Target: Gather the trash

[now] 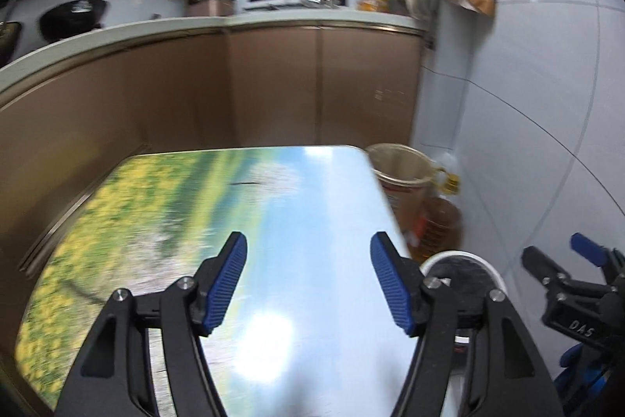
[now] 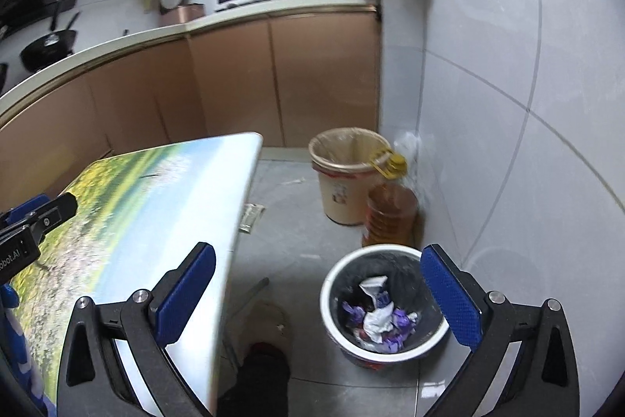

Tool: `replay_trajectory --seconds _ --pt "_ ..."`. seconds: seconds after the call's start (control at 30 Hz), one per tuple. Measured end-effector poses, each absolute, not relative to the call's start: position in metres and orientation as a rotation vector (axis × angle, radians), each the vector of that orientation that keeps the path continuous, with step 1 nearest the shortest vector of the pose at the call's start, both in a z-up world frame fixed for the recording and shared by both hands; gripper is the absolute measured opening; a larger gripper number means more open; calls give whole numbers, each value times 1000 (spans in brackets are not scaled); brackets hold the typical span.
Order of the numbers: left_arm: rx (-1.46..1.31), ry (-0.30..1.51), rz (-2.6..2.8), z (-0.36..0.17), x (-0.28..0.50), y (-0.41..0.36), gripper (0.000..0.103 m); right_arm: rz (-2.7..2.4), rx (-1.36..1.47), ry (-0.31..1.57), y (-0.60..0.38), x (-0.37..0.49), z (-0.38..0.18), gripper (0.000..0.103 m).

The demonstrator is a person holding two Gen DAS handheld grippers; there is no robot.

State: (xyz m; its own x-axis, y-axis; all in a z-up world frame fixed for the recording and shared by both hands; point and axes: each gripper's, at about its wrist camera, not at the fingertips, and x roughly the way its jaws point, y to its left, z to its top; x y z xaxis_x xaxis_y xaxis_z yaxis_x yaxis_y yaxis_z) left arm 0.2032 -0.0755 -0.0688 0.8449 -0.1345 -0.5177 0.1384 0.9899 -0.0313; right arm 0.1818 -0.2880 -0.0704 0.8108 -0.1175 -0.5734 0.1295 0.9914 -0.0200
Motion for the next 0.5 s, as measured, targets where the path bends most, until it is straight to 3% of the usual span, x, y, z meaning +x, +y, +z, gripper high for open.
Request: replay_trajectory --seconds 0.5 --pt "-31 466 69 -54 147 8 73 -54 -71 498 -220 147 -38 103"
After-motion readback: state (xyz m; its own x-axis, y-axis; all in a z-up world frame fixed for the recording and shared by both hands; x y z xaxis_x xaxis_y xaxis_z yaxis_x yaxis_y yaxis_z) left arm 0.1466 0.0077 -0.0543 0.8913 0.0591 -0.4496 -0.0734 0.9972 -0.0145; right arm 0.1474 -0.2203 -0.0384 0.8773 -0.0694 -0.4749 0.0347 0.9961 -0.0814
